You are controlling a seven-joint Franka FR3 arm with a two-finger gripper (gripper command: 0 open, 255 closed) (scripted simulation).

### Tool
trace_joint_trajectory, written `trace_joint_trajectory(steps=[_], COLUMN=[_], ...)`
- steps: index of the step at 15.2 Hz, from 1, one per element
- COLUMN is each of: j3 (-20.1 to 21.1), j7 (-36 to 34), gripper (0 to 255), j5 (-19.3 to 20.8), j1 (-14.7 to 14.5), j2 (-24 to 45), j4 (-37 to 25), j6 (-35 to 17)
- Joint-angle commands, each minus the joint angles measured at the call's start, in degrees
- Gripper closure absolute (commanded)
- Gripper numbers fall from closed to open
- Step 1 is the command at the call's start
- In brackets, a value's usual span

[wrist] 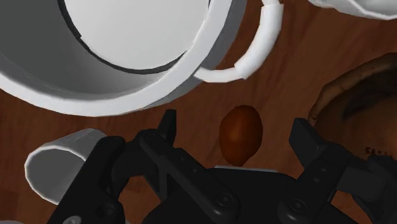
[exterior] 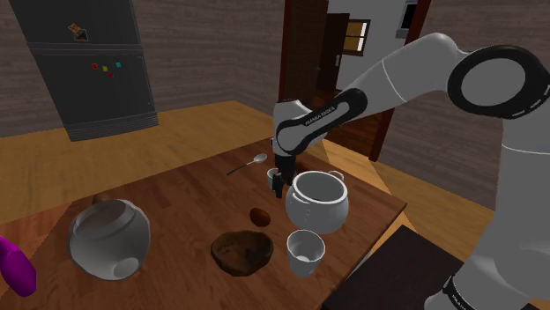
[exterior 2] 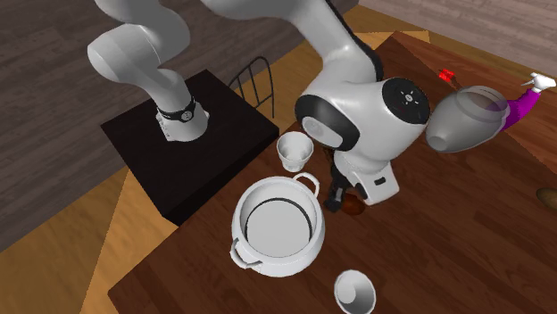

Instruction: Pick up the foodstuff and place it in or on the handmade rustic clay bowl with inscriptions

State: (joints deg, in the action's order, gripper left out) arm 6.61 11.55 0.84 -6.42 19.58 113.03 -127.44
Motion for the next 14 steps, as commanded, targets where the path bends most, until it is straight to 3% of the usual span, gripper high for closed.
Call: trace_joint_trajectory(steps=[1,9,14], j3=[0.35,1.27,1.11], j7=[0.25,1.61,1.51], gripper=[0,0,0], j5=[0.32,1.83,2.03], j1=[-0.6,-3.42,-3.64], j2=[4.04,21.69,23.63], j4=[-2.77,-18.82,-18.58], j6=[-0.78,-0.39,-2.55])
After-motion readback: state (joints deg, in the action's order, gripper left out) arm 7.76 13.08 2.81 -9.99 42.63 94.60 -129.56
